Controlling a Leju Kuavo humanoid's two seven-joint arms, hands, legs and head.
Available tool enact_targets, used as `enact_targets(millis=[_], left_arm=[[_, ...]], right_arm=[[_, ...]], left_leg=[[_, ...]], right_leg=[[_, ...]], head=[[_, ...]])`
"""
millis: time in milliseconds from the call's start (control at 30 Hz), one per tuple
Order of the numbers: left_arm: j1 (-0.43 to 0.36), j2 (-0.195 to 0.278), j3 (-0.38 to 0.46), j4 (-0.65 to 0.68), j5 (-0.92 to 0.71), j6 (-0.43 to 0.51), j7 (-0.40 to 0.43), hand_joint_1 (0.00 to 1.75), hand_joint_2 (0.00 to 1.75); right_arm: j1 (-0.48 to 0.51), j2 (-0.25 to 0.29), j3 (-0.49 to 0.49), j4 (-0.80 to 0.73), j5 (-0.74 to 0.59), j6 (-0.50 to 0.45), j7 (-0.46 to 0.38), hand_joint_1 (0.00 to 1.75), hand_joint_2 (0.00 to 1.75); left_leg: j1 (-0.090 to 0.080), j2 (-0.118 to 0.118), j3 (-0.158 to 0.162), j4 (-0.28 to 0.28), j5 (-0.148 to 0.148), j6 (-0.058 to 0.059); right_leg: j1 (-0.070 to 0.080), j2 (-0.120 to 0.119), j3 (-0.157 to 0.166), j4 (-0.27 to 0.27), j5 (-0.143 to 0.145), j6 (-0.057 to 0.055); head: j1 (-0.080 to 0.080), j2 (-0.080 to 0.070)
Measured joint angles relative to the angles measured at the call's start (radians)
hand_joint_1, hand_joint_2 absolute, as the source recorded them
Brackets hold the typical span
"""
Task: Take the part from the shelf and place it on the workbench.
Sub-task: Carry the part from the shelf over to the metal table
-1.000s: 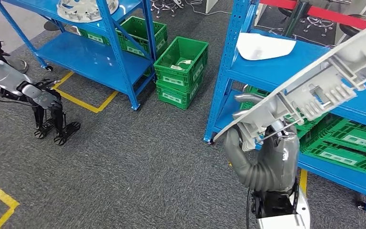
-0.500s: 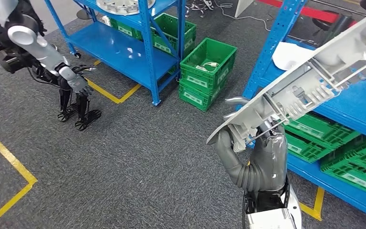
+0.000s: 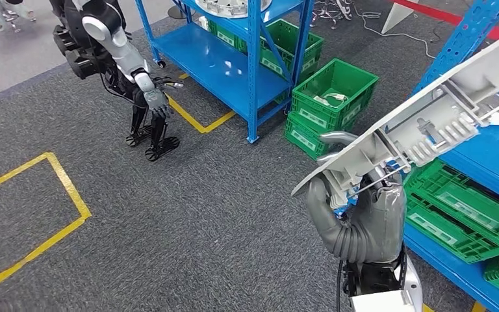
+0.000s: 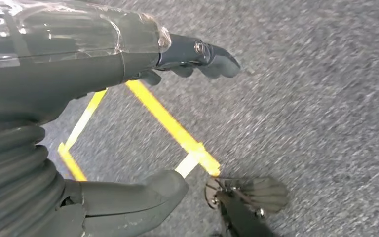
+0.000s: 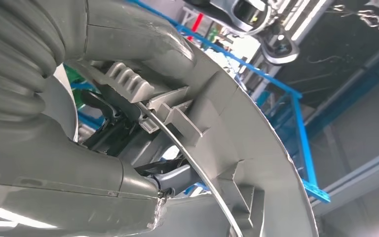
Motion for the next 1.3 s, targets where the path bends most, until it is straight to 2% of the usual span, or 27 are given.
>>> enact_targets(millis=[67,133,167,200,233,300,367,433,467,533,600,633,667,700,733,800,833,900,967,1033,1100,1133,1167,1200,1233,1267,1300], left_arm=[[-0.003,0.0,0.0,0.0,-0.002,-0.002,0.006,0.0,1.75],[-0.004,0.0,0.0,0.0,-0.006,-0.004,0.006,0.0,1.75],[-0.003,0.0,0.0,0.0,-0.008,-0.004,0.003,0.0,1.75],[-0.002,0.001,0.0,0.0,-0.009,-0.003,-0.004,0.0,1.75],[-0.002,0.002,0.001,0.0,-0.009,-0.002,-0.014,0.0,1.75],[-0.003,0.004,0.001,0.0,-0.009,-0.001,-0.036,0.0,1.75],[-0.005,0.005,0.001,0.0,-0.009,0.0,-0.05,0.0,1.75],[-0.005,0.005,0.001,0.0,-0.009,0.0,-0.055,0.0,1.75],[-0.005,0.005,0.001,0.0,-0.009,0.0,-0.056,0.0,1.75],[-0.006,0.006,0.001,0.0,-0.009,0.001,-0.057,0.0,1.75],[-0.008,0.006,0.001,0.0,-0.009,0.002,-0.058,0.0,1.75],[-0.008,0.006,0.001,0.0,-0.009,0.002,-0.057,0.0,1.75],[-0.008,0.006,0.001,0.0,-0.009,0.002,-0.054,0.0,1.75],[-0.007,0.005,0.001,0.0,-0.009,0.001,-0.048,0.0,1.75],[-0.006,0.005,0.001,0.0,-0.009,0.001,-0.041,0.0,1.75],[-0.006,0.004,0.001,0.0,-0.009,0.0,-0.024,0.0,1.75],[-0.006,0.003,0.001,0.0,-0.009,0.0,-0.015,0.0,1.75],[-0.006,0.001,0.001,0.0,-0.009,0.001,-0.002,0.0,1.75],[-0.002,-0.001,0.001,0.0,-0.009,0.004,0.002,0.0,1.75],[0.001,-0.003,0.001,0.0,-0.01,0.01,0.0,0.0,1.75],[0.001,-0.006,0.001,0.0,-0.01,0.016,-0.009,0.0,1.75],[0.001,-0.007,0.001,0.0,-0.01,0.019,-0.016,0.0,1.75],[0.001,-0.008,0.001,0.0,-0.01,0.02,-0.021,0.0,1.75],[0.002,-0.009,0.001,0.0,-0.01,0.021,-0.025,0.0,1.75],[0.002,-0.009,0.001,0.0,-0.01,0.022,-0.028,0.0,1.75],[0.002,-0.009,0.001,0.0,-0.01,0.023,-0.03,0.0,1.75],[0.002,-0.01,0.001,0.0,-0.01,0.023,-0.033,0.0,1.75]], right_arm=[[-0.006,0.002,0.001,0.003,0.001,0.0,0.0,1.75,1.75],[-0.007,0.002,0.003,0.007,0.002,0.0,0.001,1.75,1.75],[-0.007,0.002,0.003,0.01,0.002,0.0,0.001,1.75,1.75],[-0.007,0.002,0.004,0.013,0.002,0.0,0.002,1.75,1.75],[-0.008,0.002,0.005,0.016,0.002,0.0,0.002,1.75,1.75],[-0.011,0.003,0.007,0.018,0.003,0.001,0.002,1.75,1.75],[-0.016,0.003,0.009,0.019,0.003,0.001,0.002,1.75,1.75],[-0.02,0.003,0.012,0.021,0.003,0.001,0.002,1.75,1.75],[-0.021,0.003,0.013,0.022,0.003,0.001,0.002,1.75,1.75],[-0.022,0.003,0.015,0.023,0.003,0.001,0.002,1.75,1.75],[-0.021,0.003,0.016,0.025,0.004,0.001,0.002,1.75,1.75],[-0.02,0.003,0.016,0.027,0.004,0.001,0.002,1.75,1.75],[-0.019,0.002,0.017,0.03,0.003,0.001,0.002,1.75,1.75],[-0.019,0.002,0.017,0.032,0.003,0.001,0.002,1.75,1.75],[-0.018,0.002,0.017,0.034,0.004,0.001,0.002,1.75,1.75],[-0.018,0.002,0.017,0.035,0.008,0.001,0.002,1.75,1.75],[-0.015,0.003,0.016,0.035,0.012,0.001,0.002,1.75,1.75],[-0.003,0.002,0.012,0.03,0.018,0.0,0.002,1.75,1.75],[0.016,0.002,0.004,0.02,0.02,0.0,0.001,1.75,1.75],[0.032,0.001,-0.005,0.007,0.018,-0.001,0.0,1.75,1.75],[0.047,0.001,-0.012,-0.005,0.012,-0.002,-0.006,1.75,1.75],[0.053,0.001,-0.015,-0.009,0.008,-0.003,-0.009,1.75,1.75],[0.058,0.001,-0.018,-0.012,0.004,-0.003,-0.012,1.75,1.75],[0.062,0.001,-0.02,-0.013,0.001,-0.003,-0.013,1.75,1.75],[0.066,0.001,-0.022,-0.014,0.0,-0.003,-0.014,1.75,1.75],[0.068,0.001,-0.025,-0.015,-0.001,-0.003,-0.015,1.75,1.75],[0.069,0.001,-0.027,-0.017,-0.001,-0.002,-0.016,1.75,1.75]], left_leg=[[0.001,0.056,-0.049,0.102,-0.057,-0.011],[0.01,0.058,-0.112,0.225,-0.107,-0.019],[0.012,0.056,-0.125,0.252,-0.109,-0.021],[0.013,0.055,-0.118,0.237,-0.092,-0.022],[0.013,0.06,-0.089,0.183,-0.061,-0.02],[0.006,0.101,-0.009,0.042,-0.006,-0.01],[-0.003,0.127,0.031,-0.029,0.009,0.003],[-0.007,0.11,0.031,-0.036,0.011,0.015],[-0.006,0.1,0.033,-0.042,0.014,0.021],[-0.001,0.081,0.039,-0.052,0.023,0.033],[-0.001,0.062,0.038,-0.054,0.026,0.04],[-0.003,0.051,0.038,-0.054,0.026,0.041],[-0.006,0.04,0.039,-0.054,0.026,0.042],[-0.008,0.028,0.039,-0.053,0.026,0.043],[-0.009,0.015,0.041,-0.052,0.026,0.043],[-0.01,-0.009,0.041,-0.049,0.025,0.041],[-0.01,-0.02,0.039,-0.046,0.025,0.039],[-0.007,-0.042,0.031,-0.044,0.027,0.029],[-0.003,-0.053,0.025,-0.045,0.03,0.018],[-0.005,-0.004,0.005,-0.008,0.004,0.007],[0.001,0.051,-0.052,0.107,-0.058,-0.007],[0.008,0.055,-0.09,0.181,-0.089,-0.014],[0.014,0.054,-0.118,0.235,-0.105,-0.02],[0.02,0.053,-0.13,0.256,-0.102,-0.026],[0.024,0.054,-0.12,0.236,-0.081,-0.03],[0.028,0.061,-0.088,0.177,-0.047,-0.034],[0.029,0.084,-0.044,0.099,-0.015,-0.036]], right_leg=[[0.001,-0.024,0.003,-0.004,0.001,-0.006],[0.003,-0.051,0.003,-0.004,0.0,-0.008],[0.004,-0.064,0.003,-0.004,-0.001,-0.008],[0.004,-0.075,0.004,-0.004,-0.002,-0.007],[0.004,-0.086,0.005,-0.004,-0.003,-0.006],[0.007,-0.104,0.011,-0.004,-0.007,0.001],[0.009,-0.119,0.017,-0.004,-0.012,0.012],[0.008,-0.135,0.023,-0.009,-0.014,0.024],[0.006,-0.13,0.024,-0.006,-0.019,0.029],[0.004,-0.095,0.004,0.047,-0.06,0.036],[0.003,-0.054,-0.053,0.178,-0.13,0.039],[0.004,-0.046,-0.084,0.243,-0.155,0.039],[0.004,-0.042,-0.105,0.282,-0.161,0.038],[0.004,-0.04,-0.109,0.283,-0.146,0.036],[0.005,-0.037,-0.097,0.245,-0.113,0.033],[0.006,-0.006,-0.041,0.109,-0.032,0.021],[0.006,0.012,-0.017,0.049,-0.009,0.016],[0.008,0.031,0.005,-0.004,-0.001,0.01],[0.009,0.011,0.011,-0.015,0.002,0.003],[0.006,-0.013,0.02,-0.028,0.008,-0.005],[0.006,-0.037,0.025,-0.035,0.009,-0.009],[0.006,-0.049,0.026,-0.035,0.008,-0.01],[0.006,-0.059,0.027,-0.034,0.007,-0.009],[0.005,-0.069,0.028,-0.034,0.005,-0.007],[0.004,-0.079,0.031,-0.034,0.003,-0.003],[0.002,-0.087,0.035,-0.034,0.0,0.001],[0.002,-0.095,0.04,-0.033,-0.004,0.007]], head=[[-0.013,0.0],[-0.02,0.0],[-0.021,0.0],[-0.023,0.0],[-0.024,0.0],[-0.026,0.0],[-0.024,0.0],[-0.023,0.0],[-0.022,0.0],[-0.017,0.0],[-0.007,0.0],[-0.001,0.0],[0.002,0.0],[0.005,0.0],[0.007,0.0],[0.009,0.0],[0.008,0.0],[0.006,0.0],[0.007,0.0],[0.001,0.0],[-0.008,0.0],[-0.012,0.0],[-0.013,0.0],[-0.015,0.0],[-0.018,0.0],[-0.02,0.0],[-0.022,0.0]])
